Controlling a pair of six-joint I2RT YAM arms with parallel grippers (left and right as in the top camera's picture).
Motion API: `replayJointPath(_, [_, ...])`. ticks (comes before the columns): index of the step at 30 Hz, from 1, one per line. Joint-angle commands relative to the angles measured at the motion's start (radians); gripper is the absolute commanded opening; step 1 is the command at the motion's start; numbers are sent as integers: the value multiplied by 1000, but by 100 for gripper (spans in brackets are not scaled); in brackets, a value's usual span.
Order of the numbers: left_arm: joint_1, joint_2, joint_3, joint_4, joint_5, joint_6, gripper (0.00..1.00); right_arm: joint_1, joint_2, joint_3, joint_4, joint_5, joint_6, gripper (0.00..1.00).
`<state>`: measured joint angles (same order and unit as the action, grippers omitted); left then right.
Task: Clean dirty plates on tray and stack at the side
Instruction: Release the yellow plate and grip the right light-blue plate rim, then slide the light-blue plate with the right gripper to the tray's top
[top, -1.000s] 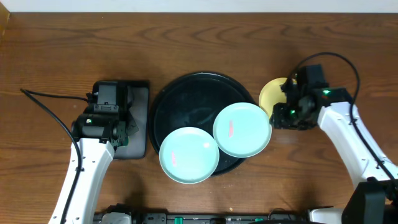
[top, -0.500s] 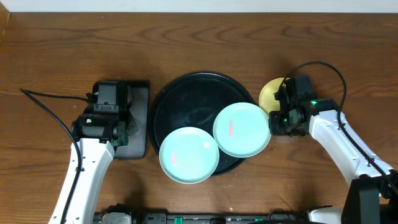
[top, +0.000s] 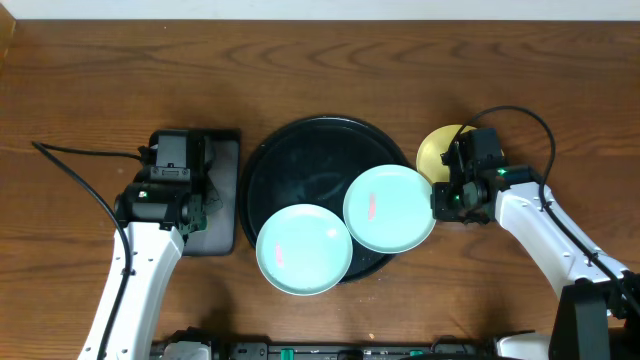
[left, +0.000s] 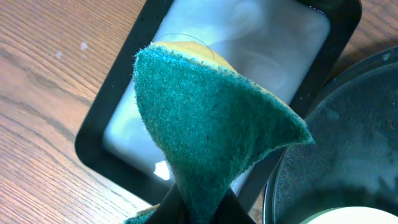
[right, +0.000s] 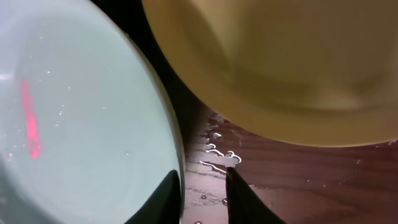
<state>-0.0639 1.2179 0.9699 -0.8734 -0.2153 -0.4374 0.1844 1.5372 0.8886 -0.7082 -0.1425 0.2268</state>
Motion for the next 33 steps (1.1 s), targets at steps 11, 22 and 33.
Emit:
replayJointPath(11, [-5,4,-9,0,-2,14,7,7,-1,-24,21,-8,30,17])
replayJointPath(22, [-5,4,-9,0,-2,17,8,7,-1,-51,63,-8,43,1])
replayJointPath(33, [-5,4,-9,0,-2,18,7,7,-6,45,176,-20,156,1])
